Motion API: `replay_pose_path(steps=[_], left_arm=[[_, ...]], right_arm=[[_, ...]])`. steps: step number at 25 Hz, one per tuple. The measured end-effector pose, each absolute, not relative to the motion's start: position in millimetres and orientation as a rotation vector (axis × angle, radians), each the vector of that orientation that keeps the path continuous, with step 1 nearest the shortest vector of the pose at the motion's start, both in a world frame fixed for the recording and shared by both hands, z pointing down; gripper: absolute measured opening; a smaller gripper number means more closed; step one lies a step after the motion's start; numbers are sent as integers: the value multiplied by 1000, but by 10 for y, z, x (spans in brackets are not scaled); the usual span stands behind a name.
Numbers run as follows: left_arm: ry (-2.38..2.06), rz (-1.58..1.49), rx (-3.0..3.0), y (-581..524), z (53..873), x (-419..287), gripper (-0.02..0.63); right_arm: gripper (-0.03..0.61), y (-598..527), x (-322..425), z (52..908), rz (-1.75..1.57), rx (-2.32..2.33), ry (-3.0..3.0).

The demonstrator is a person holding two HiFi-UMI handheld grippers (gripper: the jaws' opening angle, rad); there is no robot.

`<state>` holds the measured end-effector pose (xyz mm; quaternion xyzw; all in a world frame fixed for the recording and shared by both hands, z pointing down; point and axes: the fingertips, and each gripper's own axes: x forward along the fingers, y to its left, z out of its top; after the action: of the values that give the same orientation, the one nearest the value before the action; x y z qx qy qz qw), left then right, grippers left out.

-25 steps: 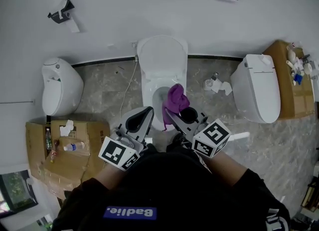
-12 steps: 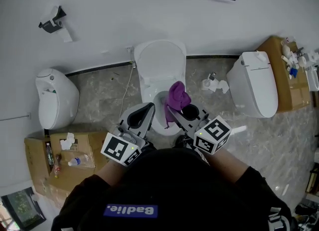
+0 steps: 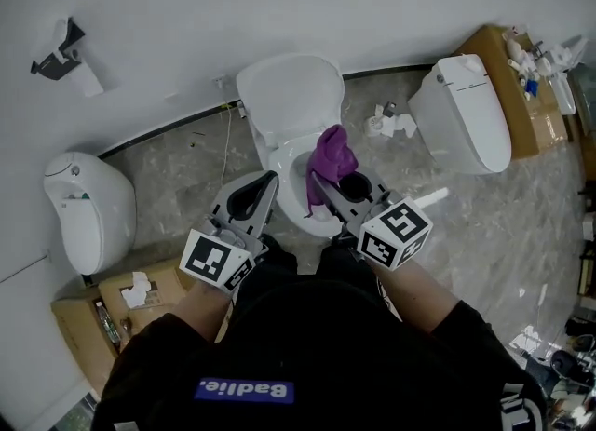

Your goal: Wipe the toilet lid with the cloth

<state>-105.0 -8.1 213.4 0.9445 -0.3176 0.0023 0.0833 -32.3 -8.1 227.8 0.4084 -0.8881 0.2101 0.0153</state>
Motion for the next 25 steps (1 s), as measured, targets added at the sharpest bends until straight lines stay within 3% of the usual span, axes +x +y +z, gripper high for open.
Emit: replay_pose_path(steps=[9, 25], left_arm=[[-1017, 62, 2782, -481, 2312, -960, 11], [-1221, 265, 2663, -1421, 3332, -1045, 11]], right_arm=[[98, -311, -261, 2474, 712, 1260, -2769], [98, -1234, -101, 3353, 775, 1169, -2785]])
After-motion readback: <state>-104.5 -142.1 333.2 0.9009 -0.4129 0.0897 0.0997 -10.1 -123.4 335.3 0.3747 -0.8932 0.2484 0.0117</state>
